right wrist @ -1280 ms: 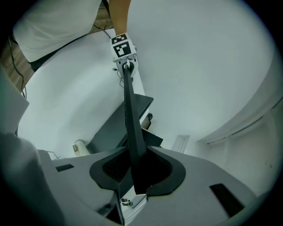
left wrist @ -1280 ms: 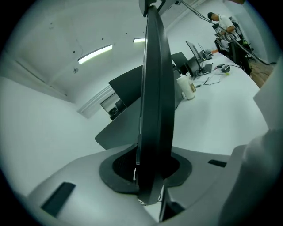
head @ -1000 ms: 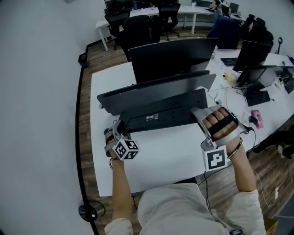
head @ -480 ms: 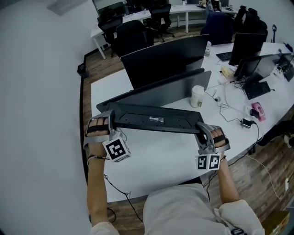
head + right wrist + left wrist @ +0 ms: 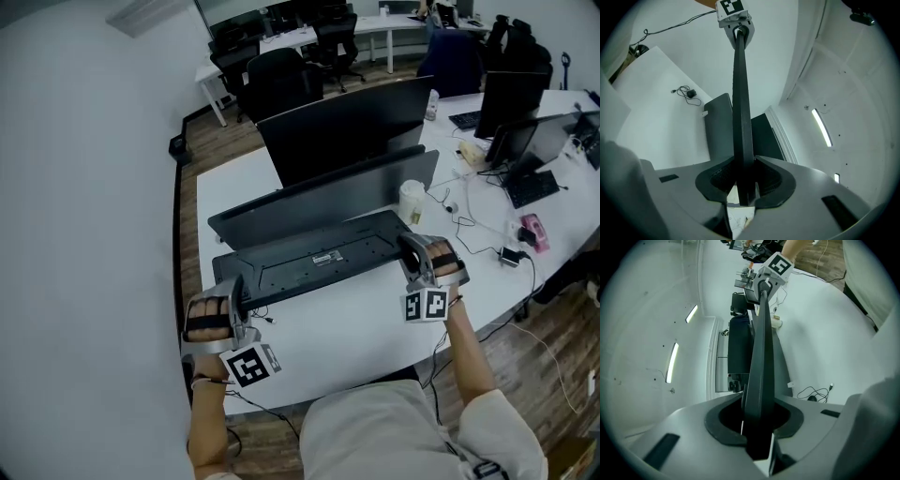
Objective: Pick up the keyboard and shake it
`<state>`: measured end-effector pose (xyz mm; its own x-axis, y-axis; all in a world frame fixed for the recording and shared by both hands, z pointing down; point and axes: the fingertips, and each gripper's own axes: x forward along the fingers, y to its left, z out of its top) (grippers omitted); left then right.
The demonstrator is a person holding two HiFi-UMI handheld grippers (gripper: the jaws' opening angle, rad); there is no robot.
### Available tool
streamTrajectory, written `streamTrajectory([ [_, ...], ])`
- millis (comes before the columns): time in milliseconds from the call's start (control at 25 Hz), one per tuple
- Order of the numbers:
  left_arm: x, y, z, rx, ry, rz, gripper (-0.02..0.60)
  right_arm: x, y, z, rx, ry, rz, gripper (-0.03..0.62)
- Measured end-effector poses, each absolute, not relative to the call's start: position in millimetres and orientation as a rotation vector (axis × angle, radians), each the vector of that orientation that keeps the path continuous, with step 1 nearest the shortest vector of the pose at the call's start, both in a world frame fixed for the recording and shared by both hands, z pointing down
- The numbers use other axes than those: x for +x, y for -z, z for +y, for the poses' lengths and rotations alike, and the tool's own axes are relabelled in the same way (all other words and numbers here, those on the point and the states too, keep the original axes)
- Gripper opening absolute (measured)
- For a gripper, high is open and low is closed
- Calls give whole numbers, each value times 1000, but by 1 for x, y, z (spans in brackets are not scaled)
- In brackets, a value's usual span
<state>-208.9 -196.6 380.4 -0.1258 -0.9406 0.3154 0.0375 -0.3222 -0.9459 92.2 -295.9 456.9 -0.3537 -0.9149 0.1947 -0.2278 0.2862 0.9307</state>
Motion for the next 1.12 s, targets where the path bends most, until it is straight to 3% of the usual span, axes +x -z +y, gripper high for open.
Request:
streamTrajectory([
  [600,-200,-408,-149,-1435,1385,1365,110,49,-308,-328,745,1592,-1474,135],
  [1120,-186,-430,-216,-1533,1250,1449,106,84,-246,-244,761,1629,-1100,143],
])
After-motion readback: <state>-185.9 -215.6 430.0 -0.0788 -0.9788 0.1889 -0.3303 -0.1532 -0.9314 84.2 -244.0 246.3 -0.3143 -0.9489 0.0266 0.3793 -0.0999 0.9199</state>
